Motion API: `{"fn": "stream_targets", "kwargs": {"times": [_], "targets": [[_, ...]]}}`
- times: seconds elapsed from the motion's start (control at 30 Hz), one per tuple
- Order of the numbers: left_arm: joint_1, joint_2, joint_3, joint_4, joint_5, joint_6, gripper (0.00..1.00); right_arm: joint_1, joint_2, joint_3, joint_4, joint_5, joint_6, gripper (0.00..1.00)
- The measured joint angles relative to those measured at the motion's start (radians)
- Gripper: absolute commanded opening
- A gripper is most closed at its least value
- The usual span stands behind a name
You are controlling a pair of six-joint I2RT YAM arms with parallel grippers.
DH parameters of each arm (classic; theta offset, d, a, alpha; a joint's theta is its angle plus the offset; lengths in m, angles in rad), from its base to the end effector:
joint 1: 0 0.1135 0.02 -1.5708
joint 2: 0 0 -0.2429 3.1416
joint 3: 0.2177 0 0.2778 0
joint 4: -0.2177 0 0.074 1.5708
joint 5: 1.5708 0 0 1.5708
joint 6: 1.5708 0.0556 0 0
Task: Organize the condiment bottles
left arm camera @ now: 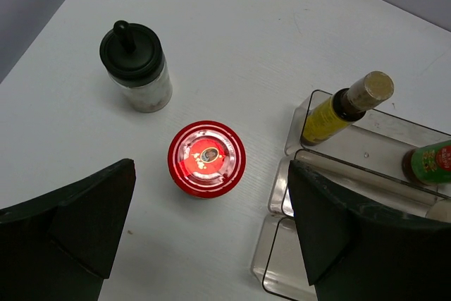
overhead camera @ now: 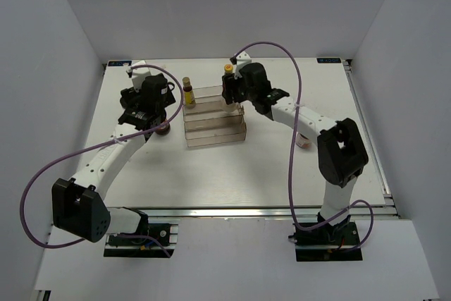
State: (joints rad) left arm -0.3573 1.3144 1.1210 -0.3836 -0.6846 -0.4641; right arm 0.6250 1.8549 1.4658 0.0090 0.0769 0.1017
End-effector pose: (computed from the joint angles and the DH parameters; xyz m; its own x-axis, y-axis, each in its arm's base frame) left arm 0.3254 -0.0840 0.2913 -0.3560 -0.2372 -0.9039 -0.4305 0.9001 -0.0667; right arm 0.3934 0.2786 0.2513 -0.3527 -0.1296 -0.9267 -0.4922 0.8680 0.0659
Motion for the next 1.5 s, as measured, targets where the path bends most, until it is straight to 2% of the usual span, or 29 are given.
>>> {"fn": "stream_targets", "kwargs": {"times": [0.17, 0.23, 0.47, 0.67, 0.77, 0.87, 1.0, 1.2, 1.5], "targets": [[0.000, 0.000, 0.001, -0.015, -0.011, -0.012, 0.98, 0.000, 0.044, 0.011, -0.007, 0.029, -0.008, 0.15], [0.000, 0.000, 0.003, -0.022, -0.015, -0.017, 0.98, 0.000, 0.055, 0.011, -0.008, 0.035, -0.009, 0.20], [0.000, 0.004, 0.024, -0.058, -0.024, -0.040, 0.98, 0.006, 0.087, 0.011, -0.006, 0.064, -0.013, 0.26], [0.016, 0.012, 0.052, -0.102, -0.025, -0.072, 0.98, 0.017, 0.124, 0.011, 0.001, 0.086, -0.027, 0.47], [0.063, 0.020, 0.063, -0.118, 0.018, -0.090, 0.98, 0.025, 0.141, 0.011, 0.002, 0.100, -0.034, 0.58], [0.135, 0.029, 0.066, -0.142, 0.064, -0.112, 0.98, 0.032, 0.148, 0.011, 0.001, 0.110, -0.039, 0.88], [0.219, 0.044, 0.066, -0.154, 0.119, -0.121, 0.98, 0.038, 0.148, 0.016, 0.023, 0.136, -0.058, 0.89], [0.249, 0.116, 0.116, -0.168, 0.150, -0.116, 0.98, 0.038, 0.107, 0.016, 0.029, 0.136, -0.069, 0.89], [0.334, 0.317, 0.171, -0.160, 0.159, -0.090, 0.98, 0.038, -0.153, -0.090, 0.087, 0.129, -0.088, 0.89]]}}
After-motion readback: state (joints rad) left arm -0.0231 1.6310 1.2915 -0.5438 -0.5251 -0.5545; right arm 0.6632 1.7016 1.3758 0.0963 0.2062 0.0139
